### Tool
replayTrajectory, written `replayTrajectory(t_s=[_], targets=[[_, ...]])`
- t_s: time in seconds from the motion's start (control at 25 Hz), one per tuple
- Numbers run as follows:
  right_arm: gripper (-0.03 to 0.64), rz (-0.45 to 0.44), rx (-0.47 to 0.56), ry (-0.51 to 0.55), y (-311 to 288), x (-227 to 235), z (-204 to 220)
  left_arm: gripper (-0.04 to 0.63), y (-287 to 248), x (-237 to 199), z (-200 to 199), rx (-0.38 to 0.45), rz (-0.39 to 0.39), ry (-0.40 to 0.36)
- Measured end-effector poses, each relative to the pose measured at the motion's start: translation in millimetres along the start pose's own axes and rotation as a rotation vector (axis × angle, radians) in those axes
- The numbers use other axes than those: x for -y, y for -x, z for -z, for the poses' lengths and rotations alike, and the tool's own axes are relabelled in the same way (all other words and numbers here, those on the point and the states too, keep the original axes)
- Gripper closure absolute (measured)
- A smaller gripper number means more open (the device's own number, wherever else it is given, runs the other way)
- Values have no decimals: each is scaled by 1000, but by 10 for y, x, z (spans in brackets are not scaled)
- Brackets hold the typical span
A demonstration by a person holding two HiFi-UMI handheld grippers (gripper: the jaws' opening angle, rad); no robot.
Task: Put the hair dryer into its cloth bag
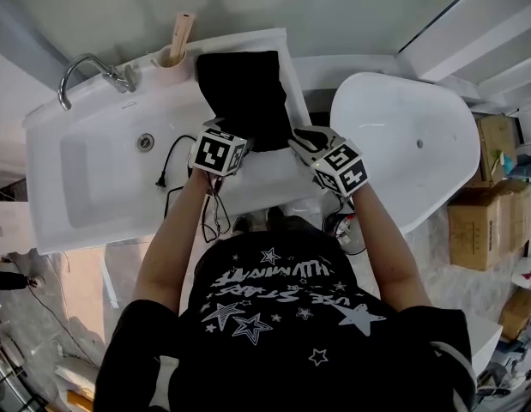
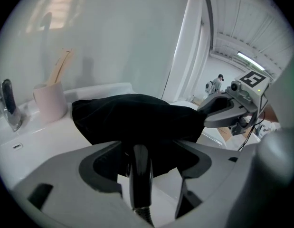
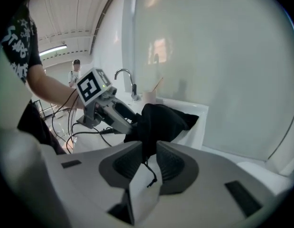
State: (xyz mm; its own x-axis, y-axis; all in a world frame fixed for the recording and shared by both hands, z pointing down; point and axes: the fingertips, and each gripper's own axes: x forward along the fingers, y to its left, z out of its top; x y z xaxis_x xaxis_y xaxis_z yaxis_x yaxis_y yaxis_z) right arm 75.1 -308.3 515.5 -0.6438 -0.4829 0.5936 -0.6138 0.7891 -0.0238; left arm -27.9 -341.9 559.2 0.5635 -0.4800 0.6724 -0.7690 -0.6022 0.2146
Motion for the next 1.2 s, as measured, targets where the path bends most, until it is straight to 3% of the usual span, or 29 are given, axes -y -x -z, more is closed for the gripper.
replayTrajectory(t_s=[0.2,0.36,0.6,0.96,1.2], targets=[[460,86,40,-68,48,-38,-16,253,257,31,32,72,27,7],[453,162,69,-118,114,-50,14,253,348,39,68,100,44,-25],[451,225,122,-163,289,-97,11,253,559,17,106,154,22,6],[484,230,186,-161,478,-243,-25,259,810,290,210,178,6,14],[560,243,248,-173,787,-363,0,322,1029,595,279,200,-30,9]])
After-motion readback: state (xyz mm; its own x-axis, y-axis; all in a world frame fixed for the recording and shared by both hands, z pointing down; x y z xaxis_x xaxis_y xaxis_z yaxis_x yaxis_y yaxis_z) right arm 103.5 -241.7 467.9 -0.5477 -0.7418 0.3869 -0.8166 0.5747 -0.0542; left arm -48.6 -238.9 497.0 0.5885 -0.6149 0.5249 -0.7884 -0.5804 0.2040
